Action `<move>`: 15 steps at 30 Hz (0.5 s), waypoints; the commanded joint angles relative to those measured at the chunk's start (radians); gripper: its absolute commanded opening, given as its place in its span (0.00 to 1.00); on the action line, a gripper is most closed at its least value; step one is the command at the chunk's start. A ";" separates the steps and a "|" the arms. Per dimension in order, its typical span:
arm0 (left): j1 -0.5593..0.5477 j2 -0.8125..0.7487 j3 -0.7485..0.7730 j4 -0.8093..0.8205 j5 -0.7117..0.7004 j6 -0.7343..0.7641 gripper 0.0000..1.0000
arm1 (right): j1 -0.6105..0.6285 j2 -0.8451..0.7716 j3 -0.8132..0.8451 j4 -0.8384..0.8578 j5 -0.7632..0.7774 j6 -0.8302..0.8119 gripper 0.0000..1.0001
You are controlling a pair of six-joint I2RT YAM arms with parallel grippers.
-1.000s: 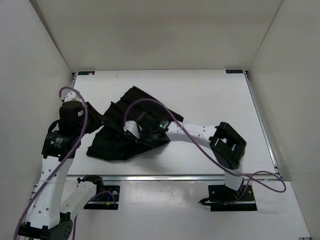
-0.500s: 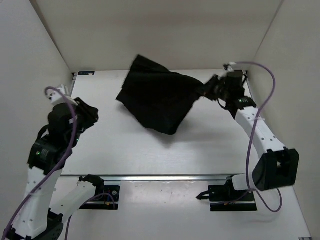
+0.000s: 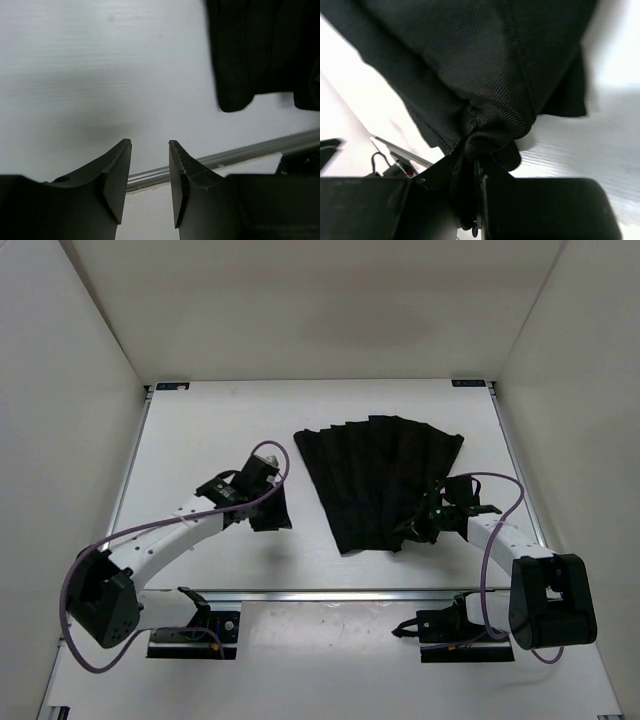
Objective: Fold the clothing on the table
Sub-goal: Flatten the skirt out
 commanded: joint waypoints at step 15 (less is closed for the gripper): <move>-0.205 0.347 -0.080 0.591 0.088 -0.429 0.52 | -0.007 -0.036 0.018 0.135 -0.083 -0.014 0.00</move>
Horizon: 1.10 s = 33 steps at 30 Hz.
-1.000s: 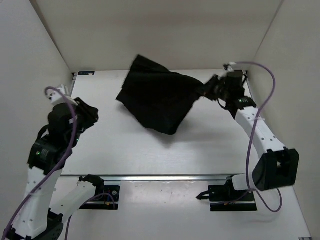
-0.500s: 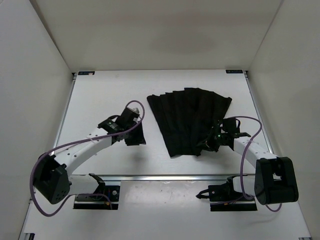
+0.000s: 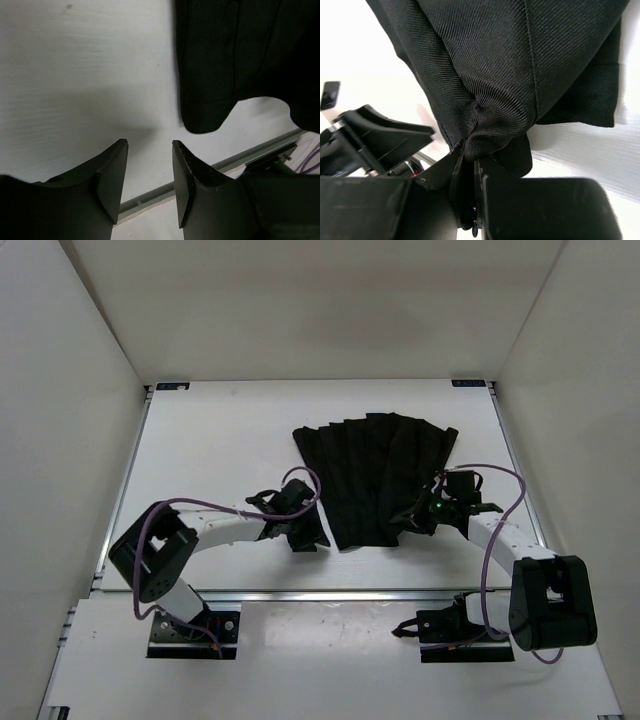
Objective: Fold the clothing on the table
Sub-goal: Flatten the skirt out
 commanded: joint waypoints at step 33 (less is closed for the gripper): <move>0.554 -0.483 0.400 -0.366 0.145 0.149 0.00 | -0.102 -0.190 0.494 -0.173 -0.212 -0.093 0.01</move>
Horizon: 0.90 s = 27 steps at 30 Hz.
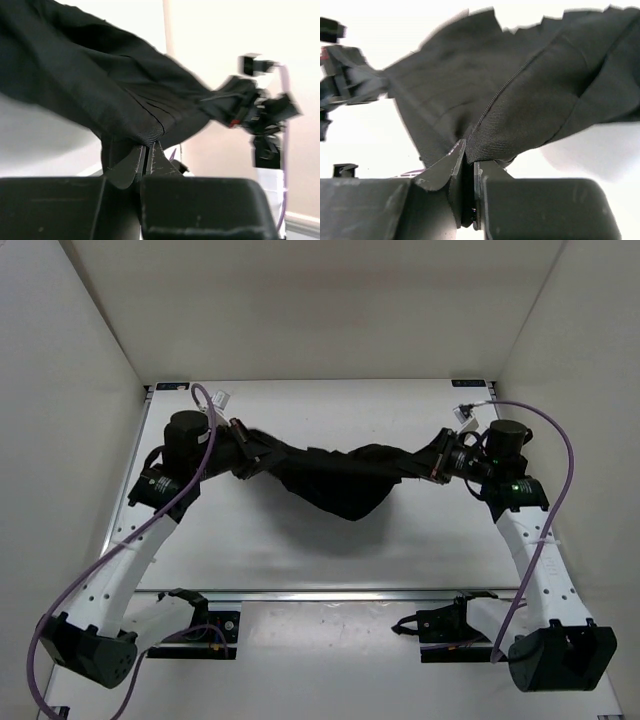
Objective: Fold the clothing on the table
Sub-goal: Flatten the skirt out
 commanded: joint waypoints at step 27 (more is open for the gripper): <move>0.201 0.072 -0.411 0.013 0.039 0.185 0.43 | -0.019 0.244 -0.056 -0.054 0.041 -0.129 0.48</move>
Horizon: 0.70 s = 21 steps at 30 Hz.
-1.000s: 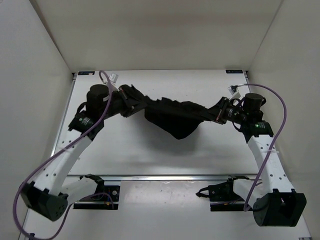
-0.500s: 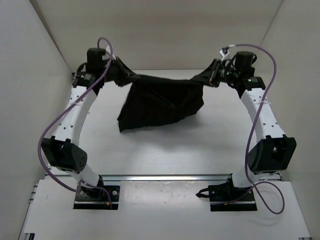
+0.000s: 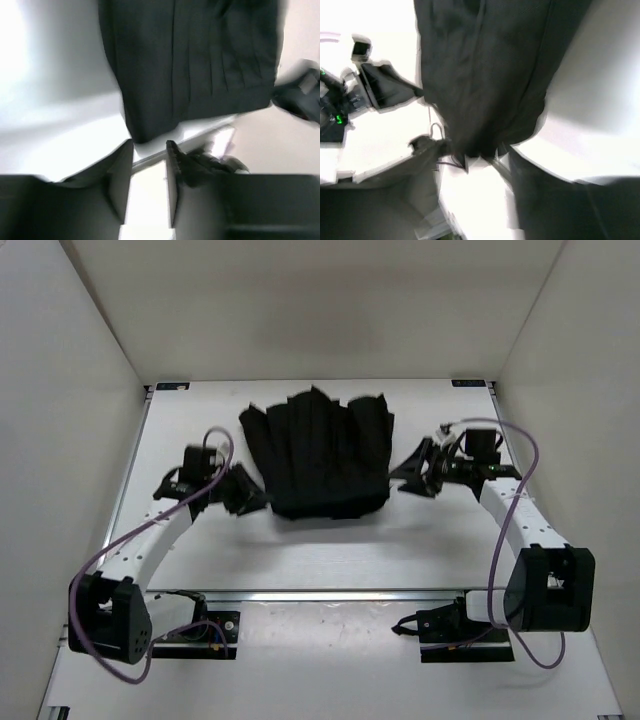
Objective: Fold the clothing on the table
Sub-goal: Flatten the skirt out
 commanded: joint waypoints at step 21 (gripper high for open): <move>-0.113 0.156 -0.287 0.180 -0.478 0.003 0.61 | 0.206 0.152 -0.114 -0.108 0.636 -0.329 0.70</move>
